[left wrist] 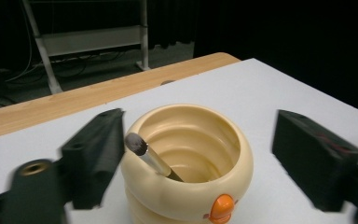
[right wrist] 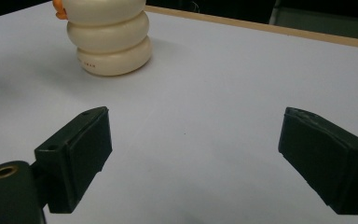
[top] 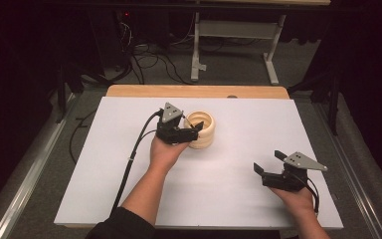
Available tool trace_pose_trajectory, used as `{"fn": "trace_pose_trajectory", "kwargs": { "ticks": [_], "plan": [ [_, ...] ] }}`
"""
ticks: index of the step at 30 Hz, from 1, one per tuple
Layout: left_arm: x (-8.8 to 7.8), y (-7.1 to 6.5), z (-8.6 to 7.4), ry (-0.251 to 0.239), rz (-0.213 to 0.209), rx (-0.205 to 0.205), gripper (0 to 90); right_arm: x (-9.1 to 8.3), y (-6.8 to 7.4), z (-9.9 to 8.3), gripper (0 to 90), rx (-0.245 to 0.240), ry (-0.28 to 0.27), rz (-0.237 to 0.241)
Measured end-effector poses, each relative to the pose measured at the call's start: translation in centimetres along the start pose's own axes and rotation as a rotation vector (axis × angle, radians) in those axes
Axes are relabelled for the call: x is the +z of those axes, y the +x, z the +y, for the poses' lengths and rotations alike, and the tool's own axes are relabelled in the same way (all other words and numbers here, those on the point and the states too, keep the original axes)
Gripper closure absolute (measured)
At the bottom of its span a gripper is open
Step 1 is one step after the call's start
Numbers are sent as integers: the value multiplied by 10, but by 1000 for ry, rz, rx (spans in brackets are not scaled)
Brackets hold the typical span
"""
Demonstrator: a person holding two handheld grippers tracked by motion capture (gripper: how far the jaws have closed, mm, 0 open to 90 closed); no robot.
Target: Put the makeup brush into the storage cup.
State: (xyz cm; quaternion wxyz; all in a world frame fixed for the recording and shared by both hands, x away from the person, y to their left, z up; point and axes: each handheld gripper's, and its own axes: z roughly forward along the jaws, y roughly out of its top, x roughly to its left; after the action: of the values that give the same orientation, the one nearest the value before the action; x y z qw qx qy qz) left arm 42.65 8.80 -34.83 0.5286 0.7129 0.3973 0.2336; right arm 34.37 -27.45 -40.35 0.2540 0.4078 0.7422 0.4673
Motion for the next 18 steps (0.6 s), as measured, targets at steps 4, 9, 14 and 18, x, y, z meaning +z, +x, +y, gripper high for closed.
{"fn": "trace_pose_trajectory", "kwargs": {
  "ticks": [4, 9, 14, 18],
  "plan": [
    [-4, 1, 2, -6, -14, -2, 100, 0, 0, 0, 112, -2, 0, -2],
    [-9, 2, 0, -11, -25, -13, 69, 0, 0, 0, 112, -3, 2, -2],
    [-14, 8, -4, -1, -26, -27, 39, 0, 0, 0, 112, -7, 2, -3],
    [-18, 12, -9, 3, -22, -37, 35, 1, 0, 0, 112, -10, 0, -3]
  ]
}}
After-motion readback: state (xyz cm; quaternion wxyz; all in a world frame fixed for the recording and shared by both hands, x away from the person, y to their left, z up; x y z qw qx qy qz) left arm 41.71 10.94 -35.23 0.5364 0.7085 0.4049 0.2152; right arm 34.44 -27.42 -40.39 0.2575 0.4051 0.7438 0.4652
